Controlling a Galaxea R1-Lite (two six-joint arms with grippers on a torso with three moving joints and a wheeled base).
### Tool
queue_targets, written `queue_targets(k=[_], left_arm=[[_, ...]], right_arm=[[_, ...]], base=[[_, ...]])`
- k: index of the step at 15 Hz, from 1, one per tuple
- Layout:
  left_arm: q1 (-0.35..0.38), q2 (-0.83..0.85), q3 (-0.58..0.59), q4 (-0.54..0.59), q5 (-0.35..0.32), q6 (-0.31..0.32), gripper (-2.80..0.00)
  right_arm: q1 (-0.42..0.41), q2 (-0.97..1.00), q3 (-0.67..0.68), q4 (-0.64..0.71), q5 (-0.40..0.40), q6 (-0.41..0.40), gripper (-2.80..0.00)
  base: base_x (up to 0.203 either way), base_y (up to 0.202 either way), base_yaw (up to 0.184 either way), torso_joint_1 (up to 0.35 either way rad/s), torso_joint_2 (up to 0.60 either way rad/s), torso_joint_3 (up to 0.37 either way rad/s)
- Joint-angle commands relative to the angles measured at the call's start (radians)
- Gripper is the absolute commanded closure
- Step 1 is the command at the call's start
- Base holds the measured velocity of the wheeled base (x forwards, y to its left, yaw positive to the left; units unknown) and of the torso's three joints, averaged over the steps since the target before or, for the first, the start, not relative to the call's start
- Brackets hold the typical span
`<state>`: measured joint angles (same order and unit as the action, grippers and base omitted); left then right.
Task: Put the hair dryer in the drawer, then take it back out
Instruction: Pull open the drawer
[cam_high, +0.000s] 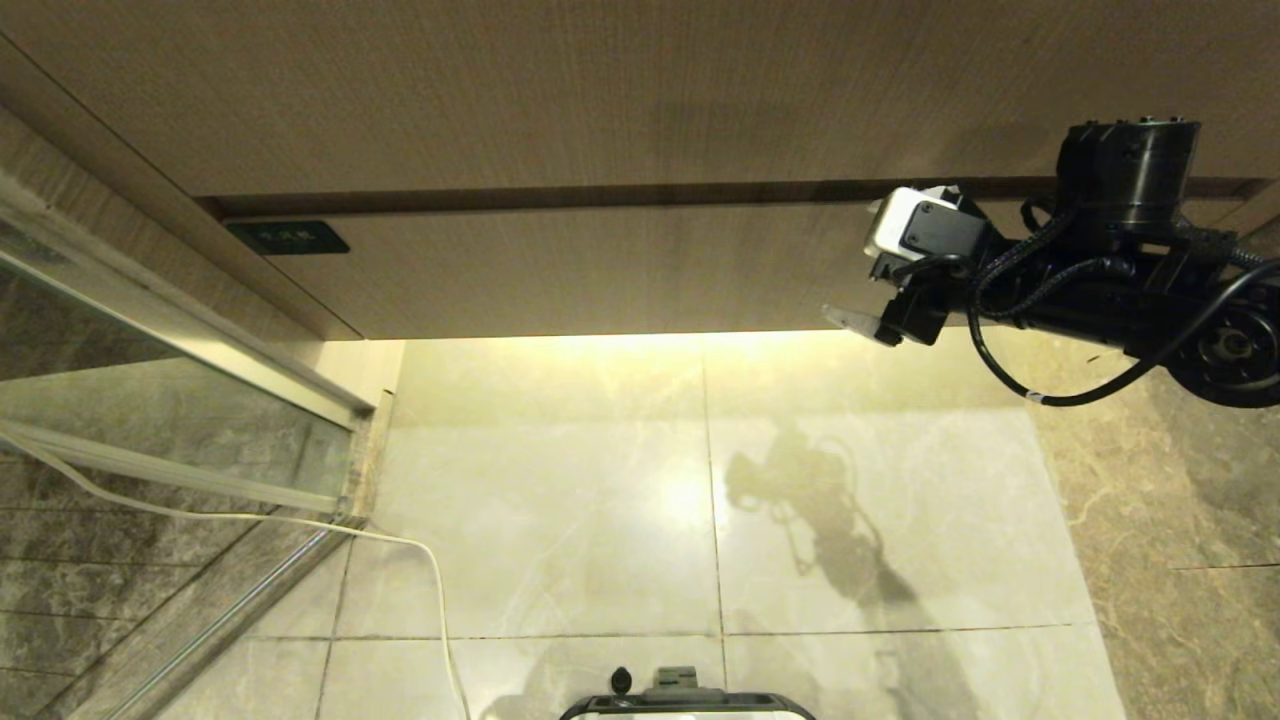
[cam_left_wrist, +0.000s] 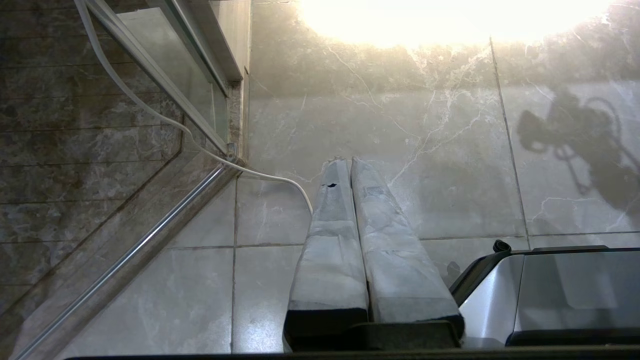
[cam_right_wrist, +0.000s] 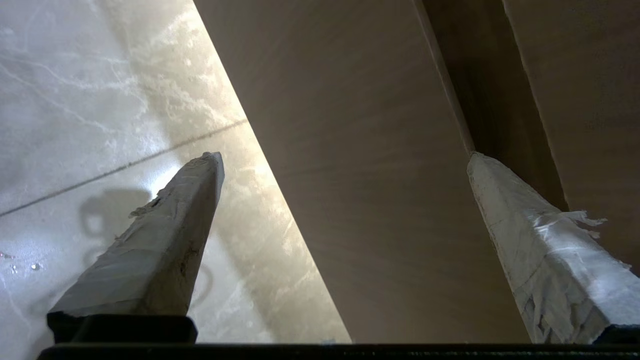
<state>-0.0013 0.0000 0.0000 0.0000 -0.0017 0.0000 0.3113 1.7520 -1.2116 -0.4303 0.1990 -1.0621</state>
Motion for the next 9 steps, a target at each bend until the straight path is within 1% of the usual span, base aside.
queue_targets(k=[1,4,9], left_arm=[[0.0,0.0,0.002,0.0,0.0,0.0,0.0],[0.0,0.0,0.002,0.0,0.0,0.0,0.0],[0.0,0.0,0.002,0.0,0.0,0.0,0.0]], right_arm=[[0.003,0.031,-0.023,-0.013,0.007,-0.008,-2.8],[0.01,0.078,-0.063,-0.036,0.007,-0.009,-2.8],[0.031,0.146,-0.111,-0.114,0.005,-0.009,-2.8]], base=[[0.0,0.0,0.0,0.0,0.0,0.0],[0.0,0.0,0.0,0.0,0.0,0.0],[0.0,0.0,0.0,0.0,0.0,0.0]])
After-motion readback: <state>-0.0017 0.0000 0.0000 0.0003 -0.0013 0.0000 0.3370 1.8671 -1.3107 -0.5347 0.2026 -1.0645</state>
